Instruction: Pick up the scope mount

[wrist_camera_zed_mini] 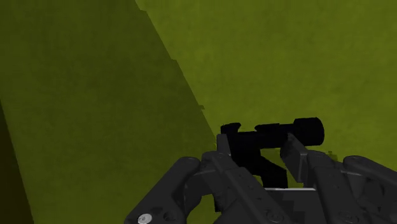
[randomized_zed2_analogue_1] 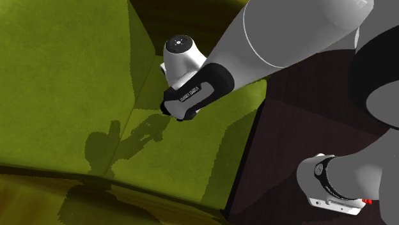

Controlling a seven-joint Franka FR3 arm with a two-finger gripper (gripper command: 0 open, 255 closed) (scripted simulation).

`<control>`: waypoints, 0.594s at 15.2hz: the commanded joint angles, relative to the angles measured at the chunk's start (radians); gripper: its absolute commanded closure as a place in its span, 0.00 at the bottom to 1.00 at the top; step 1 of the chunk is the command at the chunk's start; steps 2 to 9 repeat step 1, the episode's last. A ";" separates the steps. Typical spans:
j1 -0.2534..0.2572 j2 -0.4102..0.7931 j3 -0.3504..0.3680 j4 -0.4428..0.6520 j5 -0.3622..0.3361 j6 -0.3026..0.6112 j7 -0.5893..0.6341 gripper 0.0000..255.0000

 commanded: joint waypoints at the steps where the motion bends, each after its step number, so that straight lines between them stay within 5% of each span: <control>1: 0.001 -0.006 -0.001 -0.001 -0.001 -0.006 0.001 1.00; 9: 0.001 -0.006 -0.001 -0.001 -0.001 -0.006 0.001 1.00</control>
